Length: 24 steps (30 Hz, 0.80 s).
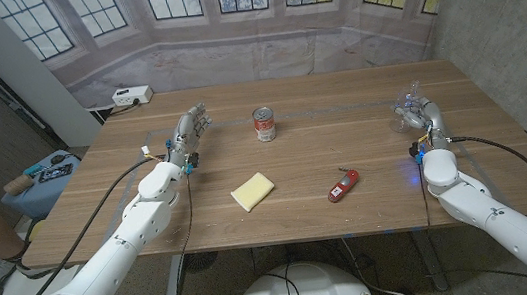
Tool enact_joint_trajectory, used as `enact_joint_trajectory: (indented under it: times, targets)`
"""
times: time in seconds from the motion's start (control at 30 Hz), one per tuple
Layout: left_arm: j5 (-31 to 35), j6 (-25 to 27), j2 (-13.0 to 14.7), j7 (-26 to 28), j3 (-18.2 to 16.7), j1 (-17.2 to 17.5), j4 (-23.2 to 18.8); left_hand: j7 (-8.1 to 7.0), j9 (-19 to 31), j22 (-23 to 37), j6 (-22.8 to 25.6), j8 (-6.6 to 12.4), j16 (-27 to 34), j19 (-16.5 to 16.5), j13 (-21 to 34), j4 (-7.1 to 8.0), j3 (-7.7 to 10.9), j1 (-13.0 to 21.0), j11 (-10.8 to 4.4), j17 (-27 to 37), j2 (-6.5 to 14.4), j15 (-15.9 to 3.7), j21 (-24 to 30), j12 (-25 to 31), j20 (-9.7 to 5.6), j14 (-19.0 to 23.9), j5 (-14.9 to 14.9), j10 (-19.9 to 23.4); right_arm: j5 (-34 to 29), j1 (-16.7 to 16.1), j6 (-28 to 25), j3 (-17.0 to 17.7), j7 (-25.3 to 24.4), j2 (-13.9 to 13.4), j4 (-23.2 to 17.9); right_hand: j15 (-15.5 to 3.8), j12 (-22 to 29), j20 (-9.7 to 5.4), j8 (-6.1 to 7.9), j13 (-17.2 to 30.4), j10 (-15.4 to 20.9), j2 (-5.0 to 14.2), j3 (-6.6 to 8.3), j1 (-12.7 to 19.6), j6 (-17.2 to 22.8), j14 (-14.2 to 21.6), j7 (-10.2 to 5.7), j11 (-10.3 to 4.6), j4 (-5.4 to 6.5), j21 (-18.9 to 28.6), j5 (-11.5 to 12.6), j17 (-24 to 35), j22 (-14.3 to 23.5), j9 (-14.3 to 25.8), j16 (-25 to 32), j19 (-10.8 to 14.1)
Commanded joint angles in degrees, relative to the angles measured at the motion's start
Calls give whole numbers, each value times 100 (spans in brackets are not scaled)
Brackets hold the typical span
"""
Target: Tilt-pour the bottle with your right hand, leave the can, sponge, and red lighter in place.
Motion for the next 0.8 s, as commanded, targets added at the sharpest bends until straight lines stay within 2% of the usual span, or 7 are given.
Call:
enact_joint_trajectory:
  times: [0.03, 0.3, 0.8]
  targets:
    - [6, -28, -15, 11, 16, 15, -11, -20, 35, 18, 50, 13, -19, 40, 30, -21, 37, 22, 2, 19, -31, 17, -8, 41, -5, 42, 26, 55, -41, -99, 4, 49, -150, 1, -111, -515, 96, -32, 50, 45, 151, 28, -6, 128, 91, 118, -27, -94, -14, 26, 40, 70, 8, 20, 75, 99]
    - [-5, -56, -18, 10, 10, 53, -43, -41, 36, 19, 79, 17, -23, 43, 32, -37, 47, 34, -4, 17, -30, 13, -14, 39, -3, 44, 28, 64, -58, -229, -70, 111, -219, -57, -334, -546, 157, -54, 104, 91, 209, 38, -19, 175, 198, 192, -70, -103, 0, 24, 36, 137, 10, 32, 107, 159]
    - [-33, -115, -44, -17, 10, 111, -51, -42, 38, 20, 107, 16, -29, 53, 34, -69, 62, 57, 4, 13, -32, 12, -20, 32, -5, 46, 31, 71, -143, -453, -351, 197, -243, -224, -797, -518, 183, -60, 98, 145, 167, 44, -38, 164, 154, 176, -47, -94, 38, -3, 28, 199, 12, 45, 79, 170]
